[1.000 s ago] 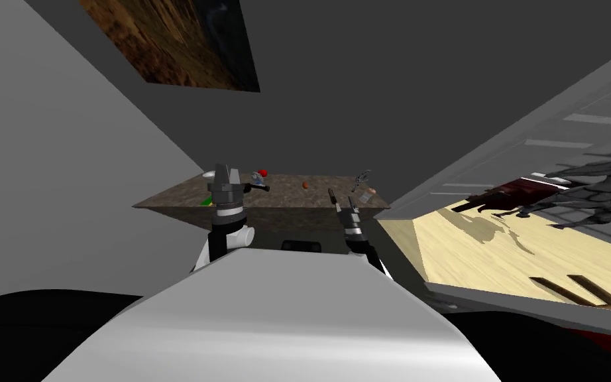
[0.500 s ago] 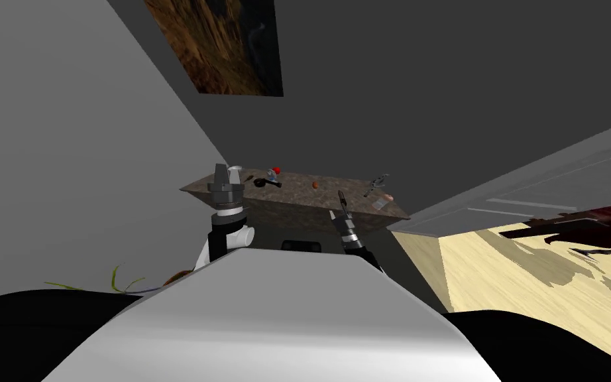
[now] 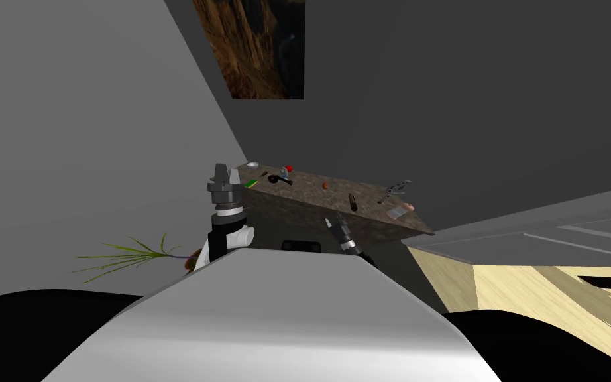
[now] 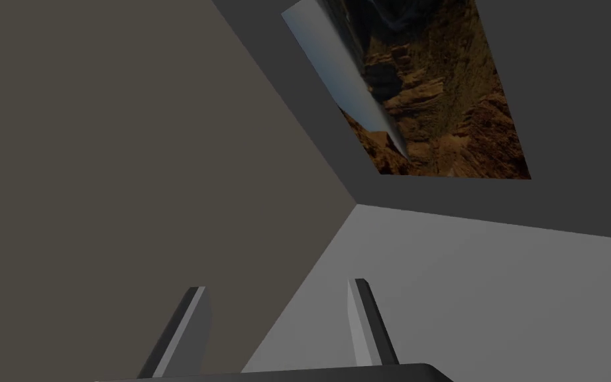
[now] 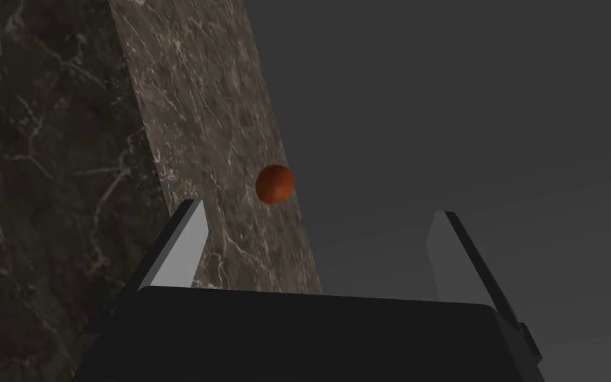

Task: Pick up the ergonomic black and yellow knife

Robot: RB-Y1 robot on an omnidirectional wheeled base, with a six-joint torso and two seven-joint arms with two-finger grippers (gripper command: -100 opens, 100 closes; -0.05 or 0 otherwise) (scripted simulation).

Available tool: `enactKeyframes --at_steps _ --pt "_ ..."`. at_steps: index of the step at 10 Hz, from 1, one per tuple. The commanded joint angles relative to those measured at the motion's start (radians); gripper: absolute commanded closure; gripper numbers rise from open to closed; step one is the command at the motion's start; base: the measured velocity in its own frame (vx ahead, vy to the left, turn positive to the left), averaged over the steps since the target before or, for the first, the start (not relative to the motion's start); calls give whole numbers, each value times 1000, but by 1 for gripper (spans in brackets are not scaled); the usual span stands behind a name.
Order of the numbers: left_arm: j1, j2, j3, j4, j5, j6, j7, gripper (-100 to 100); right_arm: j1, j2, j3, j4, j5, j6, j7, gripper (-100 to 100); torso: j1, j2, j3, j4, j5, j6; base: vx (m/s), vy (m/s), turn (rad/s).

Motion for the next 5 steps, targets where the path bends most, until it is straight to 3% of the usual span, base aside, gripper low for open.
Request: enactKeyframes --at_steps 1,2,3,4,5 --pt "0 0 0 0 0 0 0 0 24 -50 41 -1 -34 9 -7 -100 0 0 0 0 0 0 -61 17 396" --pt "0 0 0 0 0 0 0 0 24 -69 41 -1 -34 9 -7 -100 0 1 0 0 0 0 -49 17 172" --pt "0 0 0 0 0 0 0 0 43 -98 75 3 -64 12 -16 -100 0 0 0 0 0 1 -44 40 333" --pt "0 0 0 0 0 0 0 0 43 -124 75 3 -64 12 -16 -100 1 0 0 0 0 0 -37 26 269" --pt "0 0 0 0 0 0 0 0 43 -137 75 3 -64 12 -16 -100 0 -1 0 0 0 0 -19 2 34"
